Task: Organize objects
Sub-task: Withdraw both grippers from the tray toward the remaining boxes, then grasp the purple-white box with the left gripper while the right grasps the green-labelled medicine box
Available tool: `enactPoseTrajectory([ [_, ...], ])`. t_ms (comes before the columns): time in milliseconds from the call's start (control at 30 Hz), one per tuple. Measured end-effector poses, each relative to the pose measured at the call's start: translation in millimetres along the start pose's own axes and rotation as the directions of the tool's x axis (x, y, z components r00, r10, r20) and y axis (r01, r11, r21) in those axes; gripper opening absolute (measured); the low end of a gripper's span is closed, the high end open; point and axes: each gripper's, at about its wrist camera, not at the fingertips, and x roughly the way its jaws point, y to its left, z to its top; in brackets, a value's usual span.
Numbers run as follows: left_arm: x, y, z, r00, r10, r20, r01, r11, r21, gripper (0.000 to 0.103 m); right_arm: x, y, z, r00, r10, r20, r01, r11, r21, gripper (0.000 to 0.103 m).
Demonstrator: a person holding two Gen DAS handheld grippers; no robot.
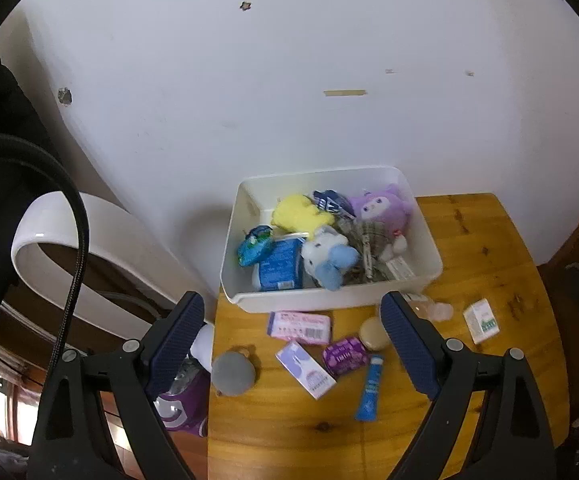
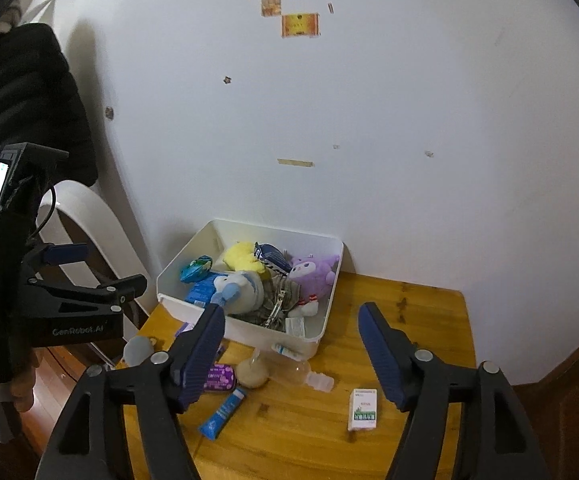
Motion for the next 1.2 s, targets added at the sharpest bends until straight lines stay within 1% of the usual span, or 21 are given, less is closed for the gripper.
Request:
enactPoseTrajectory([
  [167, -13.9, -9.1, -17.6, 1.0, -0.005, 0.015, 0.005, 1.0, 0.001, 0.092, -17.1, 1.4, -14.7, 1.0, -0.001, 0.009, 0.001, 1.0, -0.015, 0.073],
  [367, -16.5, -18.7, -35.0, 0.999, -0.018, 0.037, 0.019, 1.0, -0.018, 0.092, -21.7, -8.4, -30.9, 1.0, 0.001, 0.006, -0.001, 1.0, -0.006, 0.073],
  [600, 0.0, -34.4, -58.8, 0.997, 0.006, 0.073, -0.001, 0.998, -0.06, 0.092, -0.3, -31.1, -61.8, 0.999, -0.017, -0.042, 0.018, 0.999, 0.028, 0.073],
  [733, 24.9, -43.0, -71.7, 0.996, 0.063, 0.061, -0.058, 0.995, -0.081, 0.092, 20.9, -47.6, -80.6, 0.996, -0.03, -0.085, 0.036, 0.997, 0.066, 0.073],
  [833, 51.5, -44.6, -80.1, 0.996, 0.088, 0.007, -0.086, 0.99, -0.109, 0.092, 42.2, -60.3, -94.9, 0.991, -0.032, -0.13, 0.045, 0.994, 0.103, 0.073],
  [1000, 96.5, -32.0, -89.0, 0.991, 0.091, -0.099, -0.109, 0.975, -0.195, 0.092, 82.8, -74.0, -118.7, 0.979, -0.044, -0.2, 0.07, 0.99, 0.124, 0.073],
  [1167, 133.9, -16.7, -93.4, 0.98, 0.065, -0.19, -0.119, 0.949, -0.293, 0.092, 119.3, -82.7, -136.5, 0.966, -0.03, -0.257, 0.071, 0.986, 0.151, 0.073],
  [1200, 139.6, -15.4, -94.8, 0.977, 0.061, -0.203, -0.121, 0.947, -0.299, 0.092, 128.2, -84.7, -140.2, 0.963, -0.029, -0.269, 0.072, 0.985, 0.155, 0.073],
])
